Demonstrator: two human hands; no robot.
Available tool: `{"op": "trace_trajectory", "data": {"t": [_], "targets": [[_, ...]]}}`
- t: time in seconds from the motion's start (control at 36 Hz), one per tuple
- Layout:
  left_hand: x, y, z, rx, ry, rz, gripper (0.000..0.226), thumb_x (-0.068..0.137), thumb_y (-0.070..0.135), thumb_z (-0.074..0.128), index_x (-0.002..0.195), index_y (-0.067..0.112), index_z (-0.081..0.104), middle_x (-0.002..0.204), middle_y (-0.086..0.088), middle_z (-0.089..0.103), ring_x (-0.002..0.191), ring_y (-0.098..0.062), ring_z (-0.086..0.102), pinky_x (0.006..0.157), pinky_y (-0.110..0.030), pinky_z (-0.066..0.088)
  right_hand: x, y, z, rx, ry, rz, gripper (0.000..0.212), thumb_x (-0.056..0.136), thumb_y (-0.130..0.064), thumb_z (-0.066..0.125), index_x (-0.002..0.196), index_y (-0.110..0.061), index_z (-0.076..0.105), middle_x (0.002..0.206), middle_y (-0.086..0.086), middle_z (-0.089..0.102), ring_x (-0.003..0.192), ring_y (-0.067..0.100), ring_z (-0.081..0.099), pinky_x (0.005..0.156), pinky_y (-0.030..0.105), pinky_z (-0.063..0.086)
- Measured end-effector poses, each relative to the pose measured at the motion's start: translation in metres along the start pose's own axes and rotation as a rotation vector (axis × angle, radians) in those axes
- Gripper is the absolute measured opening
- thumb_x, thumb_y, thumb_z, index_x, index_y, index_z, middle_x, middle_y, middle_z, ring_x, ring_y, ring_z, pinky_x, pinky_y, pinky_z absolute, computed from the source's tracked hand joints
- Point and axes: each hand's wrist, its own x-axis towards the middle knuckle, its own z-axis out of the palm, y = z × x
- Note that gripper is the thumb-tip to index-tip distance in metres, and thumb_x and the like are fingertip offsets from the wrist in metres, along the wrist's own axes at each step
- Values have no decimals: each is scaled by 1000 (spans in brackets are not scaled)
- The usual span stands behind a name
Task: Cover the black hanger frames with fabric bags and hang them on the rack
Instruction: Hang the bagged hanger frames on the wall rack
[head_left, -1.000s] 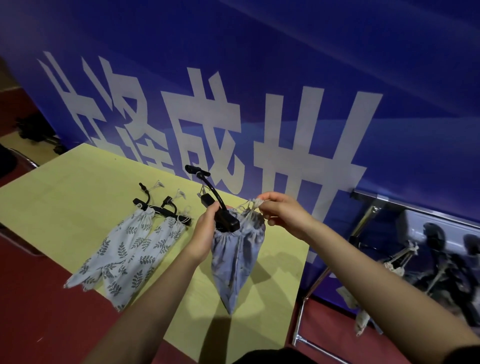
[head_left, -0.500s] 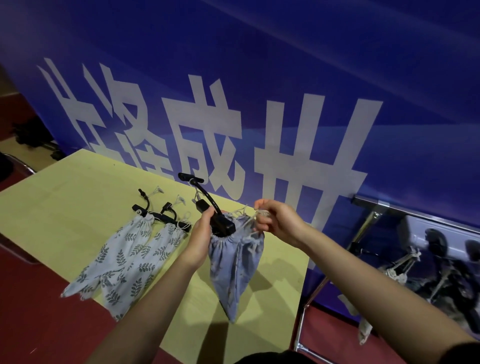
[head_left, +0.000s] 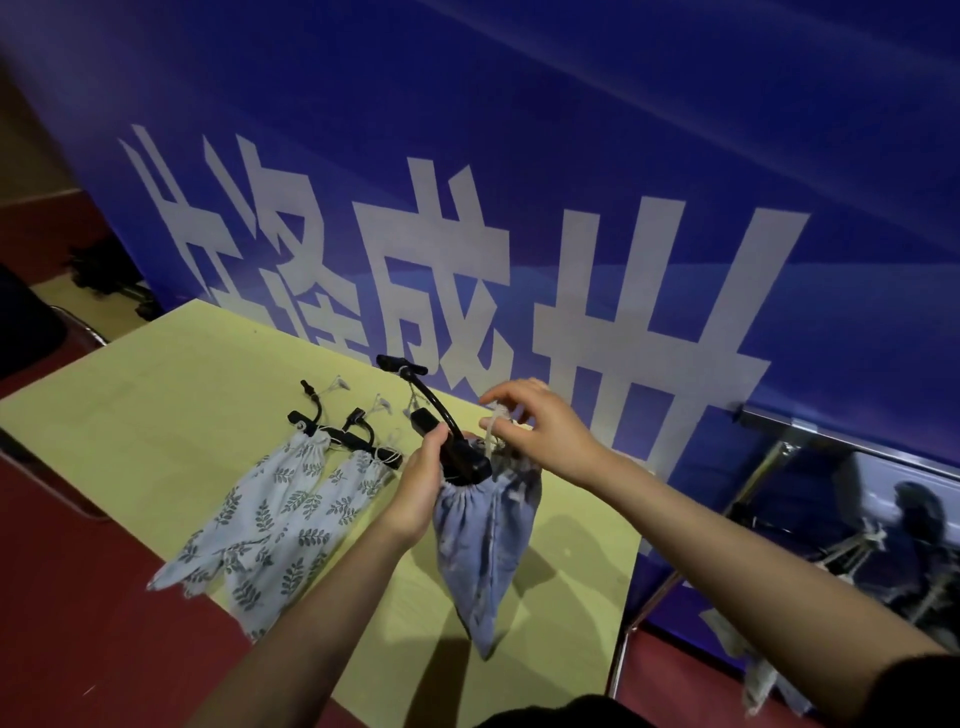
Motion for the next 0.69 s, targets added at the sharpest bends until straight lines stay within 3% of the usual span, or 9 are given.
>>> {"op": "trace_trajectory", "data": {"t": [0.08,0.14,0.19,0.25,0.33,0.44,0.58,0.69], "targets": [[1,-1,-2,-3,-4,5,50,101,46,30,104,19,73,105,-5,74,105,-20,67,105,-47,43,4,5,9,-29,-31,149,56,88,-48,63,135,-20,49,123,-4,54,115,10,45,95,32,43],[3,0,-3,-18,-4,-10,51,101,47,30,103,20,73,105,-7,74,107,-22,67,106,-49,41,7,8,10,11,-101,309,66,85,-57,61,134,-15,51,123,1,58,114,16,52,96,37,46],[4,0,-4,-25,-4,-17,52,101,47,29,101,19,73,105,-8,74,106,-23,67,106,-50,41,10,13,11,94,-209,427,60,84,-59,61,113,-6,63,107,9,68,98,24,64,84,38,50],[6,-1,-5,-31,0,-23,54,101,47,29,98,18,75,104,-10,74,104,-24,67,105,-51,41,10,14,10,148,-272,481,54,84,-53,65,92,1,67,88,16,68,81,27,65,71,34,46],[7,-1,-5,-20,6,-20,54,100,48,30,100,17,74,104,-9,74,104,-24,67,105,-50,42,8,13,11,288,-254,496,44,85,-40,69,93,3,67,88,17,71,79,23,67,72,32,49],[3,0,-2,-4,10,-34,50,101,45,31,97,17,73,99,-6,75,101,-21,68,102,-44,45,9,8,10,434,-199,493,15,88,-25,67,83,-11,67,75,1,68,69,12,64,66,24,48],[2,-4,-1,24,2,-5,55,97,53,33,104,15,72,104,-6,74,105,-20,66,106,-48,41,10,6,2,424,-284,460,17,94,-22,58,89,-7,65,80,4,61,72,13,56,62,20,43],[4,-5,-3,6,-3,-25,65,79,68,42,105,16,72,106,-7,73,107,-22,66,105,-48,42,6,8,-4,331,-376,387,20,92,-20,60,102,-4,66,88,3,66,80,13,61,69,22,48]]}}
